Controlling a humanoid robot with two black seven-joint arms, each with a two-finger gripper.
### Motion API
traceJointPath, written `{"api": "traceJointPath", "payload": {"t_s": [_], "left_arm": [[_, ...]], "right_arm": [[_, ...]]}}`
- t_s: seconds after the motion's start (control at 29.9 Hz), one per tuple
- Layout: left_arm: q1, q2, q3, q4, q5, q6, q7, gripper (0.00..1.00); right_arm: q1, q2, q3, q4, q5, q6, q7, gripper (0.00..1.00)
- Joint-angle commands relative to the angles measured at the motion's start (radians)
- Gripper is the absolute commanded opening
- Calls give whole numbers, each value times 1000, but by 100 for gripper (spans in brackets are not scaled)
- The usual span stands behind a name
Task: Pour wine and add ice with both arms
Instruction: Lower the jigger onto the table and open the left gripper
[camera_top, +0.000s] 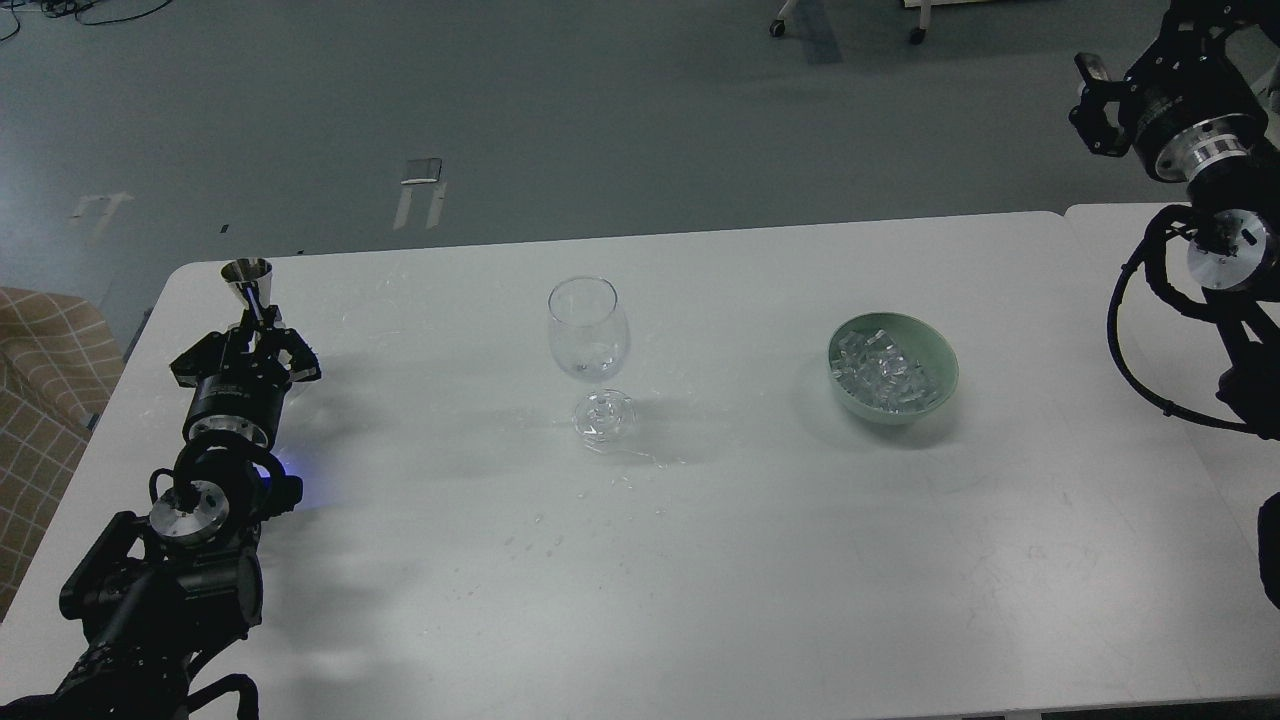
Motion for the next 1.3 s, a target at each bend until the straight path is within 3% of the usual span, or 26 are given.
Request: {"api": "traceJointPath", "payload": {"t_s": [0.0,0.07,0.37,0.9,1.07,1.27], "left_arm": [[-2,1,0,0,2,0,0,4],[-2,-1,0,0,2,-5,3,12],[-5,-3,0,0,2,0,2,24],[-5,-1,2,2,2,0,2,31],[-3,1,2,2,2,2,3,41],[-5,-1,2,2,2,3,2,44]], "right_arm": [[-2,2,-1,4,0,0,0,100],[-2,2,-1,4,0,0,0,100],[-1,2,-1,3,0,-2,0,100],[7,2,-1,3,0,-2,0,100],[7,3,-1,3,0,-2,0,100],[4,3,-1,3,0,-2,0,100]]}}
